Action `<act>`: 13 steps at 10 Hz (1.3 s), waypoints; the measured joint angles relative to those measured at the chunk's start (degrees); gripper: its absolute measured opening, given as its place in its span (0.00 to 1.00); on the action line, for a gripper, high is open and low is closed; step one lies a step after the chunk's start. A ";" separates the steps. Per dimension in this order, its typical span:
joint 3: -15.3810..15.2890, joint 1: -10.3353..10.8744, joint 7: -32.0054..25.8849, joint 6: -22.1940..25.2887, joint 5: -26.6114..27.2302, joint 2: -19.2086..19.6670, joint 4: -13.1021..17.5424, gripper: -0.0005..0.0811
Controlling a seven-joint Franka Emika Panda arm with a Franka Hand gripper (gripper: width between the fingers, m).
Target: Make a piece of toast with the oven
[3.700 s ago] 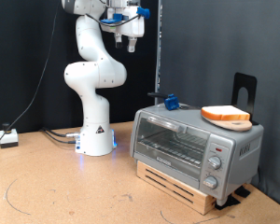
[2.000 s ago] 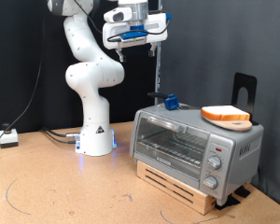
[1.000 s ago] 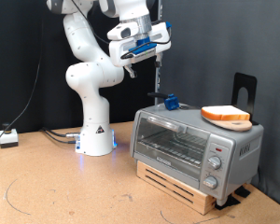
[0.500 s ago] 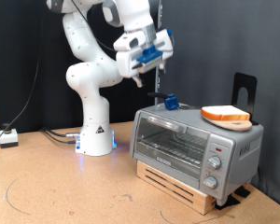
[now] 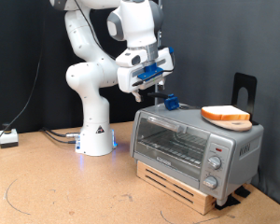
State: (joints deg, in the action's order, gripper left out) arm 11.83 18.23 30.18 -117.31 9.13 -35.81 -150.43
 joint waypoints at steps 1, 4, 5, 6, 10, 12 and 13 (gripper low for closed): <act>0.10 -0.07 -0.84 -1.49 -0.30 -0.08 -1.15 1.00; -0.09 -0.35 -0.90 -7.03 -3.29 1.60 -5.58 1.00; -0.26 -0.45 -0.71 -9.23 -4.05 2.71 -6.70 1.00; -0.53 -0.51 -0.49 -11.38 -4.55 3.93 -7.69 1.00; -0.62 -0.89 -0.23 -16.16 -5.29 7.39 -8.79 1.00; -0.56 -2.76 0.35 -16.55 -6.84 7.69 -8.60 1.00; -0.48 -4.02 0.57 -16.84 -7.85 8.24 -8.31 1.00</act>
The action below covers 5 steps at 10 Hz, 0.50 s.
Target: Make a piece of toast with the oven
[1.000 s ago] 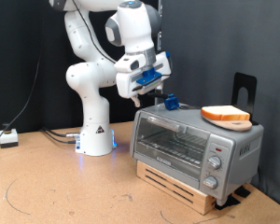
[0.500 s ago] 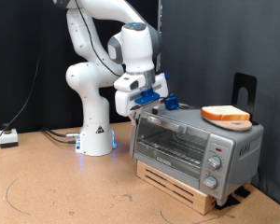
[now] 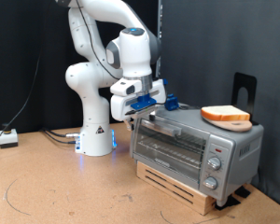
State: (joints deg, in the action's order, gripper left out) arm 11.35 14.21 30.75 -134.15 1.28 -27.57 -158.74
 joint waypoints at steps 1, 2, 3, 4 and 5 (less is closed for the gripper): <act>0.15 -1.32 0.00 -0.49 -0.98 0.77 0.34 1.00; 0.30 -2.54 0.00 -1.18 -1.78 1.61 0.60 1.00; 0.61 -3.69 -0.02 -1.67 -2.34 2.72 0.97 1.00; 0.98 -4.72 -0.13 -1.98 -2.77 3.95 1.53 1.00; 1.43 -5.55 -0.37 -2.40 -3.17 5.25 2.11 1.00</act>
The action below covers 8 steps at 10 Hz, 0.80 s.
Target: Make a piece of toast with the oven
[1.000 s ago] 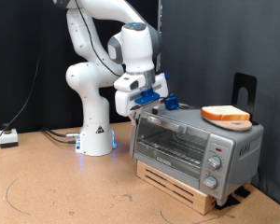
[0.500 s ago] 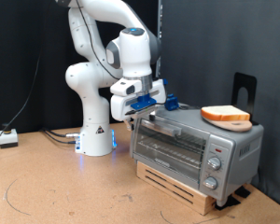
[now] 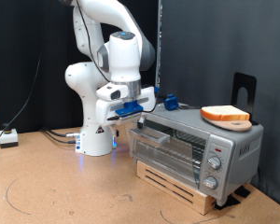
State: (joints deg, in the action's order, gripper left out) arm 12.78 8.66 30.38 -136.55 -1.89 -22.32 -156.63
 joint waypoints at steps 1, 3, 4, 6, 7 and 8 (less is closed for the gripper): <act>0.55 -0.63 -0.60 -0.53 -0.09 1.31 0.51 1.00; 1.62 -1.39 -1.93 -1.56 -0.10 3.76 1.43 1.00; 2.09 -1.68 -2.24 -2.00 -0.10 4.93 1.85 1.00; 2.63 -2.22 -2.34 -3.70 -0.10 7.32 2.62 1.00; 2.89 -2.25 -2.34 -5.03 -0.08 8.78 3.16 1.00; 2.99 -2.23 -2.41 -6.46 0.31 10.34 3.80 1.00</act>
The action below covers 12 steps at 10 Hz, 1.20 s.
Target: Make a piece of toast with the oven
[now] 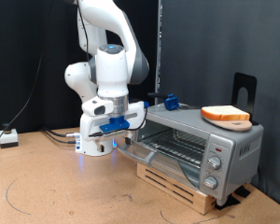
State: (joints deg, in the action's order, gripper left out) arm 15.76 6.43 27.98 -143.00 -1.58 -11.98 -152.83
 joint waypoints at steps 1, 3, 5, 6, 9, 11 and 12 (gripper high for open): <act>-0.02 0.15 -0.39 -0.98 0.90 1.46 0.86 1.00; -0.10 0.72 -2.17 -1.84 3.86 3.96 2.80 1.00; -0.15 0.85 -2.29 -1.85 4.40 5.98 4.40 1.00; -0.10 0.76 -2.14 -1.86 4.05 7.10 5.10 1.00; 0.17 0.05 -0.10 -2.42 1.37 10.86 6.67 1.00; 0.31 -0.40 0.49 -4.88 0.76 13.76 7.14 1.00; 0.30 -0.47 0.51 -6.66 1.19 15.40 7.44 1.00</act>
State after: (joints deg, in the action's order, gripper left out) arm 16.06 5.96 28.48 -149.67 -0.39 3.41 -145.39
